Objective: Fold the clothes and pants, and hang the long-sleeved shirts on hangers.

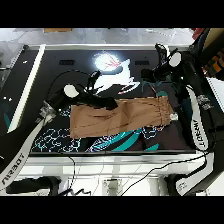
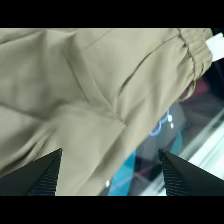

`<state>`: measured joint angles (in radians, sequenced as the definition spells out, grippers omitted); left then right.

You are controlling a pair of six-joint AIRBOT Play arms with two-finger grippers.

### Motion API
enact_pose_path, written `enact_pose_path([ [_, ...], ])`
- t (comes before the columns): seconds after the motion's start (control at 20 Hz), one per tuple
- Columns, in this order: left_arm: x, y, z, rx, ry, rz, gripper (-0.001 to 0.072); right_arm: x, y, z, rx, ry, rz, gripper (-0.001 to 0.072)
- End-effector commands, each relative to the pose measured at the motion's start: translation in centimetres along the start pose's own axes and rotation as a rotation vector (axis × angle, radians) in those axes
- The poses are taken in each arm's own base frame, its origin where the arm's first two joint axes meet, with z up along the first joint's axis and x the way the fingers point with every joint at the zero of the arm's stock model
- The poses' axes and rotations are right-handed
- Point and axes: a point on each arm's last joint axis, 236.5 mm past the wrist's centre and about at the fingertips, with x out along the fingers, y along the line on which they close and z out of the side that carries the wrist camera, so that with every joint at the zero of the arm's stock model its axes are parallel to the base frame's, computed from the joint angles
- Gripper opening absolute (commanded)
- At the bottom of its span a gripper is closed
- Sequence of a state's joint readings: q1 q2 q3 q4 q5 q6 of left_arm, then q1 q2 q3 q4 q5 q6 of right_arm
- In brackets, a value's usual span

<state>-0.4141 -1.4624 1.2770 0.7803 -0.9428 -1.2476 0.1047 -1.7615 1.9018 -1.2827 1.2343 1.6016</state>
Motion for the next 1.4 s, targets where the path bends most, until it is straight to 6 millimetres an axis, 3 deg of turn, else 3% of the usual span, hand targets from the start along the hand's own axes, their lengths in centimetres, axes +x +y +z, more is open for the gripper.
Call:
enact_pose_path([
  [0.0, -2.9, 3.3, -0.5, -0.014, 0.037, 0.051, 0.0698, -0.1, -0.2, -0.1, 0.003, 0.004, -0.002, 0.0028],
  [0.15, -9.2, 11.7, 0.7, -0.048, -0.021, 0.254, 0.0697, -0.1, -0.2, -0.1, 0.003, 0.005, -0.003, 0.0028],
  [0.25, -13.2, 17.8, -0.4, -0.116, -0.031, 0.379, 0.0696, -0.1, -0.2, -0.1, 0.003, 0.006, -0.003, 0.0028],
  [0.35, -15.3, 22.1, -2.9, -0.198, -0.030, 0.411, 0.0696, -0.1, -0.2, -0.1, 0.003, 0.007, -0.003, 0.0028],
  [0.45, -15.3, 24.4, -6.0, -0.295, -0.037, 0.375, 0.0696, -0.1, -0.2, 0.0, 0.003, 0.000, -0.003, 0.0028],
  [0.65, -12.5, 25.3, -8.9, -0.385, -0.091, 0.294, 0.0696, -0.1, -0.2, 0.0, 0.003, 0.001, -0.002, 0.0028],
  [0.85, -8.4, 25.7, -11.2, -0.438, -0.016, 0.242, 0.0695, -0.1, -0.2, 0.0, 0.004, 0.003, 0.000, 0.0028],
  [1.0, -5.4, 24.0, -9.9, -0.411, -0.051, 0.125, 0.0695, -0.1, -0.1, -0.1, 0.004, 0.003, 0.001, 0.0028],
  [1.1, -4.2, 24.0, -9.1, -0.415, -0.084, 0.116, 0.0680, -0.1, -0.1, -0.1, 0.005, 0.007, 0.003, 0.0028],
  [1.15, -4.0, 24.0, -9.1, -0.409, -0.082, 0.121, 0.0548, -0.1, 0.0, -0.2, 0.006, 0.011, 0.006, 0.0028],
  [1.3, -4.4, 22.7, -8.9, -0.396, -0.062, 0.073, 0.0006, -0.1, 0.1, -0.2, 0.008, 0.011, 0.011, 0.0028],
  [1.35, -4.9, 21.8, -8.4, -0.383, -0.052, 0.036, 0.0014, -0.1, 0.1, -0.2, 0.008, 0.010, 0.011, 0.0028],
])
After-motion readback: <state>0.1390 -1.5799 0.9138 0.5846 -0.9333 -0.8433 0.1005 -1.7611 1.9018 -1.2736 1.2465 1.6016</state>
